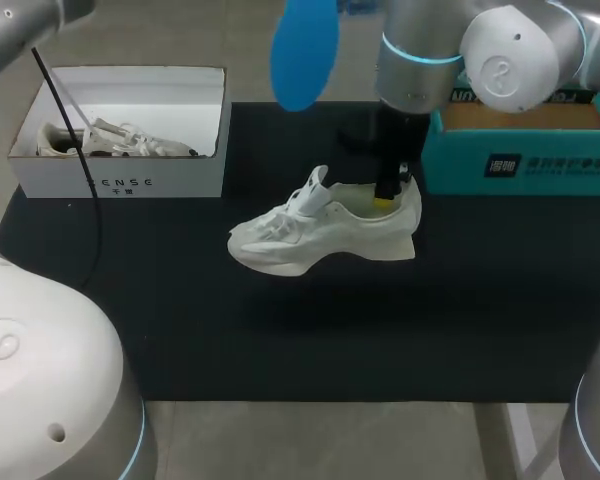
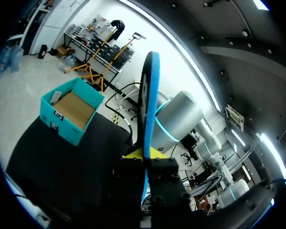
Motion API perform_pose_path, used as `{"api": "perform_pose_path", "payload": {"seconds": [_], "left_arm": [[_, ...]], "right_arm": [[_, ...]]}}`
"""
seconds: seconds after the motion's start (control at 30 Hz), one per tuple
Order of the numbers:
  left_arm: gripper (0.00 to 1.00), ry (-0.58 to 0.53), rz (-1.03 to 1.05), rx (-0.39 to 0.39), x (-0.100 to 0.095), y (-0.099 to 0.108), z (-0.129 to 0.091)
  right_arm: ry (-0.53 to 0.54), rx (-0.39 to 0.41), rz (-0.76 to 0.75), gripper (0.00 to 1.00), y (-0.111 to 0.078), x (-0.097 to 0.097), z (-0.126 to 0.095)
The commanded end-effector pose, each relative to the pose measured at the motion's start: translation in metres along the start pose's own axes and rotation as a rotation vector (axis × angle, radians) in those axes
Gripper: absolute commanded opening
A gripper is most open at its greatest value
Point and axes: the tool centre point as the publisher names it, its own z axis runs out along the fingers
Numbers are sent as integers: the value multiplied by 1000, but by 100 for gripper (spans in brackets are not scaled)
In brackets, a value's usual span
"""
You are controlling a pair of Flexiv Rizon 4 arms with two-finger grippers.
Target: Take the shoe out of the shoebox, open the shoe tongue, remove and reinsert the insole, then place the shoe into the shoebox
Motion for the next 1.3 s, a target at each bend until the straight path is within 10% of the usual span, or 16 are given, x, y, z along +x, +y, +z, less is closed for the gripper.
{"api": "perform_pose_path", "payload": {"seconds": [0.03,0.23,0.63,1.3], "left_arm": [[0,-1,1,2,0,1,0],[0,-1,1,2,0,1,0],[0,-1,1,2,0,1,0],[0,-1,1,2,0,1,0]], "right_arm": [[-31,50,131,0,-1,-10,3],[-160,28,597,0,-11,-9,2],[-246,-80,1321,0,-44,51,6],[-151,-206,1593,0,-50,77,11]]}}
